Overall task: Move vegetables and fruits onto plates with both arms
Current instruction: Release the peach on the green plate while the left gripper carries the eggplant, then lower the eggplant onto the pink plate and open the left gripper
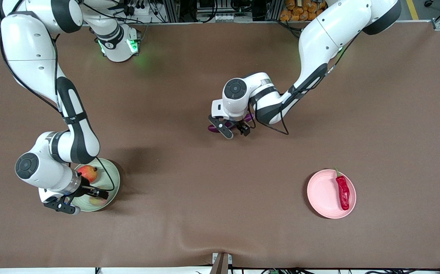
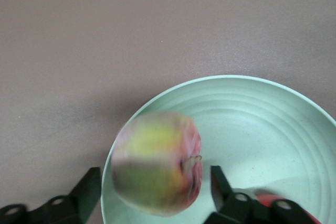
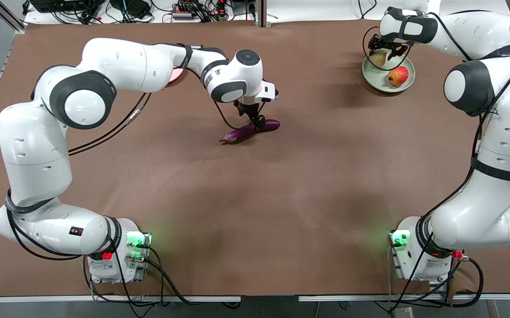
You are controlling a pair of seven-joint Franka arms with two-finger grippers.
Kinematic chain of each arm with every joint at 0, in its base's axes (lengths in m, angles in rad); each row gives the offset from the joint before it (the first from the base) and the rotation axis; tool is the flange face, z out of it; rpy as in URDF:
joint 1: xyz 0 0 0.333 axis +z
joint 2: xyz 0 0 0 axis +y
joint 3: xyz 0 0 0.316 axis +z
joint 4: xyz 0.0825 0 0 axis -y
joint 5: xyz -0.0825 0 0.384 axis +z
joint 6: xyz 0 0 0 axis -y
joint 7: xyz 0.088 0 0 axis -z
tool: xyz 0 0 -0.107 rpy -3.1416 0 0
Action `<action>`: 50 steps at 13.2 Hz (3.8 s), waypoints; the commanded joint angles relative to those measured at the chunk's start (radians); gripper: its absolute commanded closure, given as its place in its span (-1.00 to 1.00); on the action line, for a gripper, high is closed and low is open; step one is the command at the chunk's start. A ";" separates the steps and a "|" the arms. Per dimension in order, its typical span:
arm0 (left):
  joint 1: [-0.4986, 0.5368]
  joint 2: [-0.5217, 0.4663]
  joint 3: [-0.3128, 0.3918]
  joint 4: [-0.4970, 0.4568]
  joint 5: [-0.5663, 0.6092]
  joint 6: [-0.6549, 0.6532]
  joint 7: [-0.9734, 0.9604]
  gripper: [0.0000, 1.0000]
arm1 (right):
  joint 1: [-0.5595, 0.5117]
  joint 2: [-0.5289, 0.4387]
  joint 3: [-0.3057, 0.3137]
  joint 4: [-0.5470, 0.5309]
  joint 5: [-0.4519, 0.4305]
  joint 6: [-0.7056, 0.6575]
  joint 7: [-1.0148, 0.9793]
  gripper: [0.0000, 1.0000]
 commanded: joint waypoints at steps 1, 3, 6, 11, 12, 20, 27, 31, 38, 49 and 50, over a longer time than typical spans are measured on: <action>-0.001 0.026 -0.003 0.015 0.017 -0.005 0.084 -1.00 | -0.005 -0.039 0.016 -0.038 -0.015 -0.014 -0.004 -1.00; -0.011 0.052 -0.003 0.020 0.015 -0.004 0.094 -0.74 | -0.002 -0.090 0.018 -0.038 -0.015 -0.121 -0.008 -1.00; -0.008 0.047 -0.003 0.020 0.017 -0.005 0.111 0.77 | 0.000 -0.243 0.021 -0.111 -0.008 -0.256 -0.030 -1.00; 0.140 -0.087 -0.012 0.046 -0.224 -0.106 0.003 1.00 | -0.015 -0.510 0.019 -0.354 -0.008 -0.284 -0.157 -1.00; 0.184 -0.129 -0.011 0.064 -0.293 -0.149 -0.026 1.00 | -0.019 -0.551 0.016 -0.363 -0.008 -0.325 -0.174 -1.00; 0.453 -0.083 0.096 0.240 -0.330 -0.173 -0.377 1.00 | -0.080 -0.679 0.015 -0.248 -0.020 -0.645 -0.226 -1.00; 0.435 0.044 0.221 0.349 -0.318 -0.081 -0.252 1.00 | -0.068 -0.789 0.030 -0.231 -0.094 -0.753 -0.127 -1.00; 0.440 0.069 0.235 0.343 -0.319 -0.053 -0.236 1.00 | -0.052 -0.826 0.033 -0.230 -0.094 -0.788 -0.111 -1.00; 0.458 0.060 0.233 0.345 -0.319 -0.053 -0.221 -1.00 | -0.065 -0.816 0.024 -0.072 -0.095 -0.927 -0.117 -1.00; 0.578 -0.489 0.200 0.343 -0.392 -0.496 0.115 -1.00 | -0.065 -0.823 0.012 -0.066 -0.134 -0.962 -0.127 -1.00; 0.579 -0.544 0.204 0.342 -0.425 -0.525 0.118 -1.00 | -0.063 -0.825 0.013 -0.064 -0.124 -0.962 -0.127 -1.00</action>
